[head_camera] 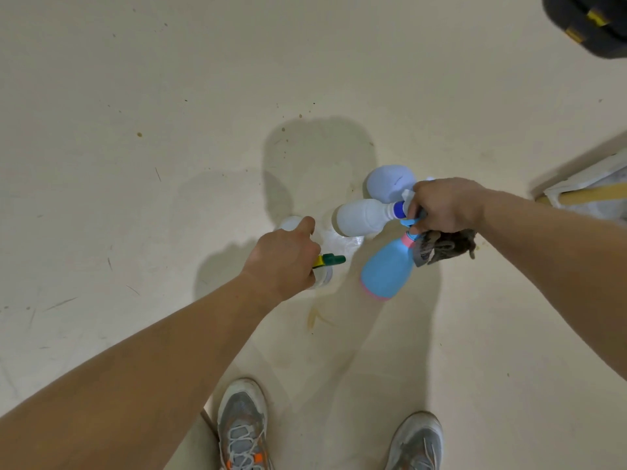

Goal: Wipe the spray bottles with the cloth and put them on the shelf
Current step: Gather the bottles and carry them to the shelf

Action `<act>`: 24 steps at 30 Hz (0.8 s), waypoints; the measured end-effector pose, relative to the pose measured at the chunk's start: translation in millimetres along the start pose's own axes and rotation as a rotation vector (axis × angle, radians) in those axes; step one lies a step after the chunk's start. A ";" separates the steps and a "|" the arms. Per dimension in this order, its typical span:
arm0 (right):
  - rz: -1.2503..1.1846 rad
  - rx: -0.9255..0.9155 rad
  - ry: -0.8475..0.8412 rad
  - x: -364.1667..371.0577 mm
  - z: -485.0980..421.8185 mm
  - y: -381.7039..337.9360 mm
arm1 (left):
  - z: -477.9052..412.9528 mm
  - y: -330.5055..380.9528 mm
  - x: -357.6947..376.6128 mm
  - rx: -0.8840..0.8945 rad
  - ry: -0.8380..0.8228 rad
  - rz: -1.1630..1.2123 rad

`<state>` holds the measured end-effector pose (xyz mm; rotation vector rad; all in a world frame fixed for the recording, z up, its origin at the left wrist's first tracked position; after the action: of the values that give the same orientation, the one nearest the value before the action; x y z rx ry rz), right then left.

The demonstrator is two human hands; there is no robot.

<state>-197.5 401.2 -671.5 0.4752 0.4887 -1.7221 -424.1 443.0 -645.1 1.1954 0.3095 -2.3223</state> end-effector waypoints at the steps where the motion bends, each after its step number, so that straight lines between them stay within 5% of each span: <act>1: -0.061 0.013 0.024 5.1 1.4 1.6 | -0.4 -0.3 0.4 -0.010 0.004 0.012; 7: -0.074 0.060 0.128 8.2 11.4 -9.2 | 2.7 5.1 -2.0 -0.064 0.029 0.054; 24: -0.167 0.167 0.063 37.7 84.3 -8.5 | 33.6 21.7 -38.6 -0.116 0.093 0.098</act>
<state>-217.5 325.2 -622.2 0.6249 0.4414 -1.9223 -417.1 423.4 -593.5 1.2347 0.4035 -2.1390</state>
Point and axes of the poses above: each hand's wrist, its own z-axis away from the middle knuckle, its own x-axis out of the palm, y = z × x, the point moved 9 cm from there along -z, towards the middle knuckle, and after that the axes turned 4 degrees about -z, right-handed, at the moved point
